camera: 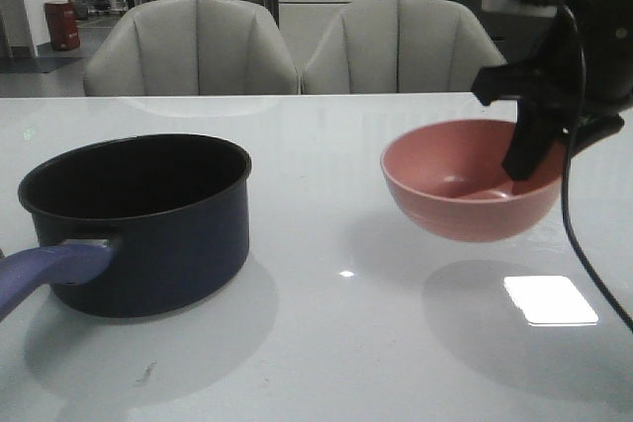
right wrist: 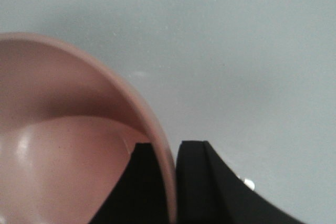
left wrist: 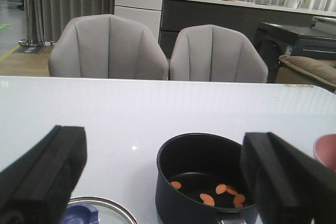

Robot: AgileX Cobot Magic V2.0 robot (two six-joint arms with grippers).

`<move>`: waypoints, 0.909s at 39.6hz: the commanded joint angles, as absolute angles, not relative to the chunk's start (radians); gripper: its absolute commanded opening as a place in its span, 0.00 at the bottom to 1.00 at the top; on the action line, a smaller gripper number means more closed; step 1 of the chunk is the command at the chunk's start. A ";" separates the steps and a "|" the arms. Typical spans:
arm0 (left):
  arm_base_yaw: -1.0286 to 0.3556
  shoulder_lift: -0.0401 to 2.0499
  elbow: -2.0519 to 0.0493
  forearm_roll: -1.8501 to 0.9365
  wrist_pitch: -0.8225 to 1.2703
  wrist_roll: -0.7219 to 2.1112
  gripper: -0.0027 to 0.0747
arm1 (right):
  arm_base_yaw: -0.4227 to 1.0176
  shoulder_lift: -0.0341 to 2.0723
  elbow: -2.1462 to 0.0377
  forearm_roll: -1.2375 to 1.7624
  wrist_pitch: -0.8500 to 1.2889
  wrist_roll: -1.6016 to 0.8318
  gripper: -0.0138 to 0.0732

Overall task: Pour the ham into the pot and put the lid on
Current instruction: 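Carry the empty bowl back and set it on the table, then open the right gripper and raise it away from the bowl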

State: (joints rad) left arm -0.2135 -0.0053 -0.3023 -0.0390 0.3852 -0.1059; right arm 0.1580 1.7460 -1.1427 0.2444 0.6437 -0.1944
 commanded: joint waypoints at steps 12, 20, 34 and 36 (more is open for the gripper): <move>-0.219 -0.015 -0.328 -0.043 0.302 -0.108 0.86 | 0.144 1.780 -1.169 0.245 0.624 -0.191 0.63; -0.219 -0.015 -0.328 -0.043 0.302 -0.108 0.86 | 0.144 1.701 -1.157 0.231 0.595 -0.195 0.67; -0.219 -0.015 -0.328 -0.043 0.302 -0.108 0.86 | 0.168 1.326 -0.902 0.232 0.334 -0.195 0.67; -0.219 -0.015 -0.328 -0.043 0.302 -0.108 0.86 | 0.179 1.267 -0.867 0.232 0.309 -0.195 0.67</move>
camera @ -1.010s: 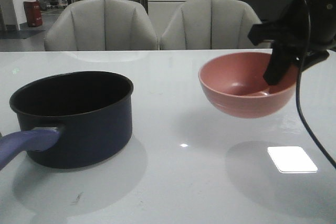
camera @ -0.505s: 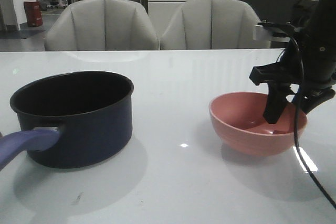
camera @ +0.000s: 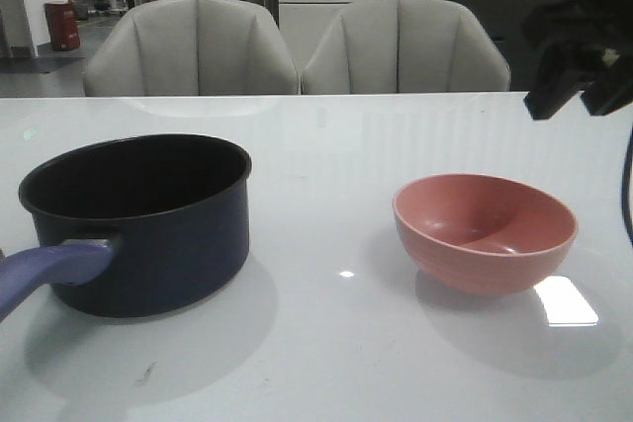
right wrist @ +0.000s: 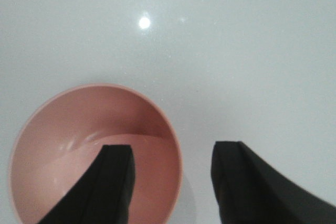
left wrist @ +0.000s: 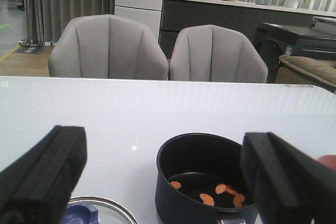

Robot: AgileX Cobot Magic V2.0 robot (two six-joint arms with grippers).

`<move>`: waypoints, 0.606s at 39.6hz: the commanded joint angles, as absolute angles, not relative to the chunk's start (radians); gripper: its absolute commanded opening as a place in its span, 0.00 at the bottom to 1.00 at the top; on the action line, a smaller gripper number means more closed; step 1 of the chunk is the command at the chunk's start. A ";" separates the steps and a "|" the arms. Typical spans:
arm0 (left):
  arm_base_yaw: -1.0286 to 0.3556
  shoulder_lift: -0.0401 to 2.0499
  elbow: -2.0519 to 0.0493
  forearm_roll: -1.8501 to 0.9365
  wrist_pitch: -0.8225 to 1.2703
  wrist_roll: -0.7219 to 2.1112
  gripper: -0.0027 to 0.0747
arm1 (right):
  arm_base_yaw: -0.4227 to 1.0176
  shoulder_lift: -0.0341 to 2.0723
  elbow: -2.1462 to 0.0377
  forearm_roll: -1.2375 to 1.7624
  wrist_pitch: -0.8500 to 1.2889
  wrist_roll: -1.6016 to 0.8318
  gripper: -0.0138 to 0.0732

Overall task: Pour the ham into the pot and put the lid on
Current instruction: 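Open the right gripper and raise it away from the bowl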

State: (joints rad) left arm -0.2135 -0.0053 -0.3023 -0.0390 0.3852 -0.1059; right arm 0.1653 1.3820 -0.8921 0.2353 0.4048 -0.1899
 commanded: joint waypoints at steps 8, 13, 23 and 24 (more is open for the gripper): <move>-0.219 -0.015 -0.328 -0.043 0.302 -0.108 0.86 | 0.236 1.041 -0.708 0.232 0.205 -0.195 0.67; -0.219 -0.015 -0.328 -0.043 0.302 -0.108 0.86 | 0.272 0.883 -0.604 0.232 0.146 -0.195 0.67; -0.219 -0.015 -0.328 -0.043 0.302 -0.108 0.86 | 0.340 0.539 -0.379 0.232 0.015 -0.195 0.67; -0.219 -0.015 -0.328 -0.043 0.302 -0.108 0.86 | 0.346 0.500 -0.354 0.232 0.000 -0.195 0.67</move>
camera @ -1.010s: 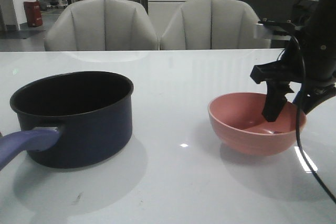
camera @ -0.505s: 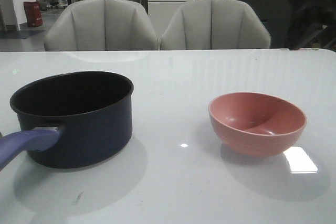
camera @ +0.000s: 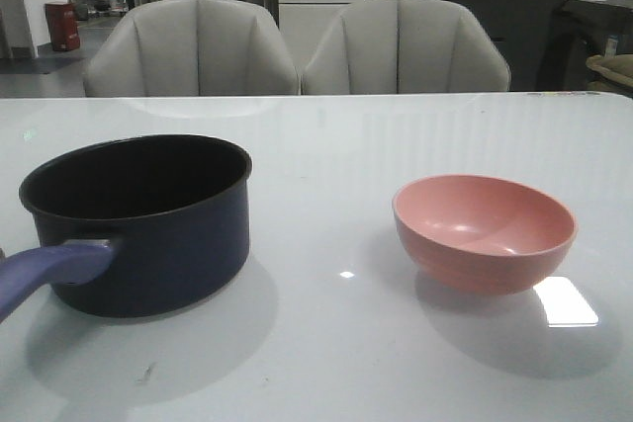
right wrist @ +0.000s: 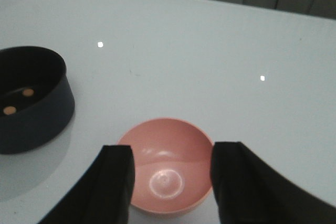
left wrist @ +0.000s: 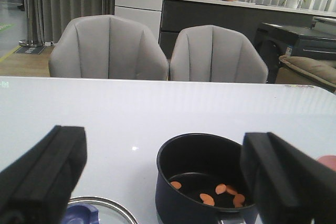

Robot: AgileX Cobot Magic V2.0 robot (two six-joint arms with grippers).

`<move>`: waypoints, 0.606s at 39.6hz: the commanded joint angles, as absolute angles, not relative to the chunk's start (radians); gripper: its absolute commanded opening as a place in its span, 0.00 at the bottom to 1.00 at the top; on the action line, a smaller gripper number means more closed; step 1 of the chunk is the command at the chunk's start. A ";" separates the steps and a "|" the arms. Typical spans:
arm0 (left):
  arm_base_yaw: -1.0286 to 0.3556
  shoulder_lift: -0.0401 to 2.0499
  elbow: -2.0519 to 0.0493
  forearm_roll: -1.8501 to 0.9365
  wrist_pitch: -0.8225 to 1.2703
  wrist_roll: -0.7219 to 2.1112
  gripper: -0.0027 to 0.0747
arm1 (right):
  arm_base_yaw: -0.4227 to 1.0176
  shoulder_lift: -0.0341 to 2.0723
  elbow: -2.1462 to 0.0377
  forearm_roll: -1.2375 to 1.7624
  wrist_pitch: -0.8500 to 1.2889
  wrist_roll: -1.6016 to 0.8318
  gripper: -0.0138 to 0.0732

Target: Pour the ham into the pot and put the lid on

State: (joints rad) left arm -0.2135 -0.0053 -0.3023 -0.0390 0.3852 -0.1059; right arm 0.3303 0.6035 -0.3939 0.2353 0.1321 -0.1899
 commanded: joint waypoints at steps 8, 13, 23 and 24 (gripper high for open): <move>-0.219 -0.015 -0.328 -0.043 0.300 -0.108 0.86 | 0.369 0.272 -0.220 0.233 -0.066 -0.193 0.67; -0.219 -0.015 -0.328 -0.043 0.300 -0.108 0.86 | 0.369 0.210 -0.172 0.233 -0.043 -0.193 0.65; -0.219 -0.015 -0.328 -0.049 0.302 -0.108 0.86 | 0.369 0.207 -0.149 0.233 -0.043 -0.193 0.32; -0.219 -0.015 -0.328 -0.049 0.302 -0.108 0.86 | 0.369 0.207 -0.149 0.233 -0.045 -0.193 0.33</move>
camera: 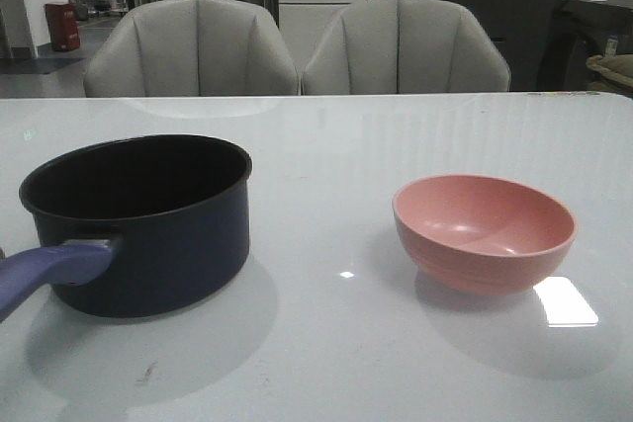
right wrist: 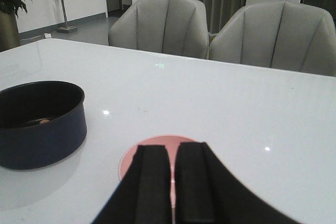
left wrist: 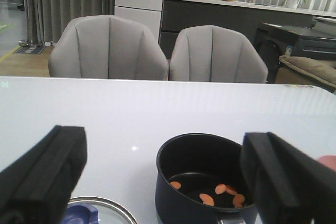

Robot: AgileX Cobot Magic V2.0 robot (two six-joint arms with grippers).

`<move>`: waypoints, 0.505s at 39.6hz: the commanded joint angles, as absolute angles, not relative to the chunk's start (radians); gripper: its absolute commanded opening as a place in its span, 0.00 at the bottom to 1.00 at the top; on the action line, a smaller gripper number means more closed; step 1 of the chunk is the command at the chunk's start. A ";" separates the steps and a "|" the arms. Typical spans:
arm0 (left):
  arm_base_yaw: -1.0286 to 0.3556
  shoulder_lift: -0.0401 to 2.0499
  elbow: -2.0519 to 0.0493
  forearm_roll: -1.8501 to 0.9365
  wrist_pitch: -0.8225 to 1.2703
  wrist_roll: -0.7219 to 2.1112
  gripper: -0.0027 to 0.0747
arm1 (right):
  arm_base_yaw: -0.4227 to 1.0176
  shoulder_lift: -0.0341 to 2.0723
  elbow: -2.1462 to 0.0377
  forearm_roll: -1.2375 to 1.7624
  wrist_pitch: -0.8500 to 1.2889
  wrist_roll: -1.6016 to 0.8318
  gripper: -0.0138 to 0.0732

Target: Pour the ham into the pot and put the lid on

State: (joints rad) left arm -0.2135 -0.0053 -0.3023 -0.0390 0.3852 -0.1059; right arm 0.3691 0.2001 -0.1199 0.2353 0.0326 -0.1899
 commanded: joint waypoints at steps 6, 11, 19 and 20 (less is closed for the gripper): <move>-0.219 -0.015 -0.328 -0.049 0.302 -0.108 0.86 | 0.369 0.207 -0.149 0.233 -0.045 -0.193 0.33; -0.219 -0.004 -0.328 -0.049 0.312 -0.108 0.86 | 0.369 0.207 -0.149 0.233 -0.045 -0.193 0.33; -0.219 0.153 -0.416 -0.047 0.452 -0.112 0.80 | 0.369 0.207 -0.149 0.233 -0.045 -0.193 0.33; -0.219 0.180 -0.431 -0.047 0.464 -0.122 0.80 | 0.369 0.207 -0.149 0.233 -0.045 -0.193 0.33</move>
